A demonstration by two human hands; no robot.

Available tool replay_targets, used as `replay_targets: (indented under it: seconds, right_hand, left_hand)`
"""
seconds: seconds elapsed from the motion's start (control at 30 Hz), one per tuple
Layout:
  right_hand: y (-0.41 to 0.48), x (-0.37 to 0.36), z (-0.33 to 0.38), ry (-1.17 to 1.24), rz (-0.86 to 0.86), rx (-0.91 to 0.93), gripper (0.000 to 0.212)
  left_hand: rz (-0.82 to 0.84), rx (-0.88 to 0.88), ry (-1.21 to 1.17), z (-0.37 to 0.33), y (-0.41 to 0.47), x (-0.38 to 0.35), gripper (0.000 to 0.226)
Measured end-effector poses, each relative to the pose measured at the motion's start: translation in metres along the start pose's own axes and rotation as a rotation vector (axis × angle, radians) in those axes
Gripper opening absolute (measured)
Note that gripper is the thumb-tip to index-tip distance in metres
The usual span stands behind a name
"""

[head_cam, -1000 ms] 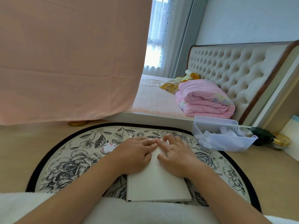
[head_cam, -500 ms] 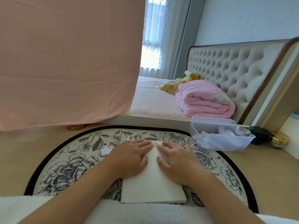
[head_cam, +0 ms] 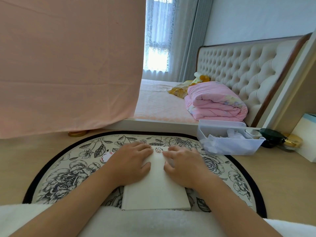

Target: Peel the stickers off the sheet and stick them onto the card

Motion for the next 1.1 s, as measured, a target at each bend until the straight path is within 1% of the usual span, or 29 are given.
replay_targets:
  seconds: [0.1,0.17,0.23,0.3,0.43,0.57,0.63,0.7,0.83,0.97,1.1]
  right_hand:
    - [-0.002,0.000,0.001,-0.047,-0.039,-0.004,0.046]
    - [-0.003,0.002,0.001,-0.049,-0.065,-0.005,0.046]
    - [-0.005,0.007,0.003,-0.008,-0.102,-0.004,0.047]
    - [-0.005,0.014,0.008,0.053,-0.154,0.005,0.048]
    - [-0.001,0.026,0.034,0.236,-0.203,0.066,0.042]
    - [0.017,0.023,0.069,0.346,-0.161,0.160,0.034]
    - [0.027,0.019,0.085,0.366,-0.147,0.191,0.032]
    - [0.037,0.017,0.099,0.344,-0.128,0.199,0.031]
    - [0.056,0.015,0.121,0.234,-0.148,0.225,0.031]
    - [0.071,0.008,0.137,0.135,-0.100,0.287,0.033]
    - [0.077,0.003,0.137,0.120,-0.114,0.280,0.032]
  left_hand:
    - [-0.024,0.038,0.006,0.002,-0.003,0.003,0.070]
    - [-0.017,0.057,-0.053,0.002,-0.006,0.004,0.070]
    - [-0.034,0.107,-0.173,0.004,-0.010,0.010,0.059]
    - [-0.068,0.133,-0.222,0.009,-0.015,0.018,0.046]
    - [-0.109,0.204,-0.171,0.033,-0.032,0.036,0.037]
    - [-0.141,0.328,-0.143,0.067,-0.055,0.049,0.032]
    - [-0.149,0.351,-0.112,0.079,-0.064,0.050,0.032]
    - [-0.154,0.347,-0.082,0.087,-0.071,0.048,0.031]
    - [-0.124,0.342,-0.112,0.097,-0.076,0.042,0.031]
    - [-0.111,0.323,-0.135,0.103,-0.075,0.038,0.031]
    - [-0.123,0.321,-0.122,0.106,-0.075,0.035,0.031]
Point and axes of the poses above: each hand's wrist, its own y-axis towards the middle knuckle, its own x-axis out of the back of the hand, z = x × y, the point moved 4 cm from there along y, towards the middle knuckle, and after that the axes turned 4 degrees about x, right-handed, at the moved point
